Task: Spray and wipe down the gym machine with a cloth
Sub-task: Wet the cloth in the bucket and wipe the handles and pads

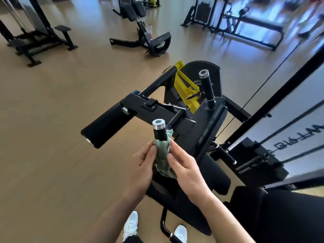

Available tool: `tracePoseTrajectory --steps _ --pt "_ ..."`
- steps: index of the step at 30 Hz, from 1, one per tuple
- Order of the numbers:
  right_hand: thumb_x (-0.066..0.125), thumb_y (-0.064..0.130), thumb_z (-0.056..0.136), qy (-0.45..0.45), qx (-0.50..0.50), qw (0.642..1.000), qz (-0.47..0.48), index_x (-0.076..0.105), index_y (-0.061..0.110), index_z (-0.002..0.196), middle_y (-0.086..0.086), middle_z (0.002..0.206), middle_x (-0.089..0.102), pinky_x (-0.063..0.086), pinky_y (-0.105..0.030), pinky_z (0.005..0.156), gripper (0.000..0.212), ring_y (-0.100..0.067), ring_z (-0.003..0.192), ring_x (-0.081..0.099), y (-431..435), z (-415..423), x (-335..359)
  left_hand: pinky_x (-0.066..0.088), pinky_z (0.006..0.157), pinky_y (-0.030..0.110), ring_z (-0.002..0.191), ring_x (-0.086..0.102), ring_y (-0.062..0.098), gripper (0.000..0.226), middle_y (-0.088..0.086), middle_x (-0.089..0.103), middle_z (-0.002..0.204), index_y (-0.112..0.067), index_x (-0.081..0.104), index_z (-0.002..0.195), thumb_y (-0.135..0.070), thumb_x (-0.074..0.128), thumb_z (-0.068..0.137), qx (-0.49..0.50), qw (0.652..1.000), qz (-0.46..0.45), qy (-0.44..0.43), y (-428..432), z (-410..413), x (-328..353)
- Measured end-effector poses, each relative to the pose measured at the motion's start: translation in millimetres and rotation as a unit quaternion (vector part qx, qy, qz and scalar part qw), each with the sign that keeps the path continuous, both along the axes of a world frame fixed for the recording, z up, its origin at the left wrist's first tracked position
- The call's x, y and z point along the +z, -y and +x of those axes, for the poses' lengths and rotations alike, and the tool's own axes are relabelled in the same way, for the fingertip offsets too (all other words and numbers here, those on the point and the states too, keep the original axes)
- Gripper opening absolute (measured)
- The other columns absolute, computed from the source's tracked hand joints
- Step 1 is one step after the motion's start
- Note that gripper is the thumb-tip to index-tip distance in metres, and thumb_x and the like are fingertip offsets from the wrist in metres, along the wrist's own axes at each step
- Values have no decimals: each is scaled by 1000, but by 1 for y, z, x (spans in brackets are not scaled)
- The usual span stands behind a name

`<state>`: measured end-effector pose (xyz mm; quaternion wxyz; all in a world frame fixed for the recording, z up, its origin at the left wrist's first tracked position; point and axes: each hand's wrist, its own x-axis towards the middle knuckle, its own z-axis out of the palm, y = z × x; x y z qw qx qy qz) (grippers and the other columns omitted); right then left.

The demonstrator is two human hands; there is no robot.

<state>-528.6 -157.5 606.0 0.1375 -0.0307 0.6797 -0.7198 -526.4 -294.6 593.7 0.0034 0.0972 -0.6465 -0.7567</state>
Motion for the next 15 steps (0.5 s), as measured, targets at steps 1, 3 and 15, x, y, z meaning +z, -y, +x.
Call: tracePoseTrajectory --steps 1,3,15 --pt "41 3 109 -6 -13 1000 3 49 30 147 12 133 68 47 -37 113 48 -8 127 62 3 -2 2 53 104 45 115 70 19 33 -2 75 121 -23 69 128 -11 45 108 -1 1000 -4 -7 3 -3 0" --pt "41 1 108 -25 -37 999 9 54 26 145 8 131 70 49 -38 111 46 -11 125 64 8 -6 6 52 106 48 118 69 18 33 -4 74 123 -20 68 131 -9 49 106 -4 1000 -13 -24 10 -9 2" --pt "55 2 103 -96 -146 984 47 71 18 124 -2 109 79 60 -28 88 31 -19 104 75 32 -30 30 56 92 19 113 70 5 49 -17 72 122 -20 59 140 -17 68 92 -52 991 -40 -119 31 -38 16"
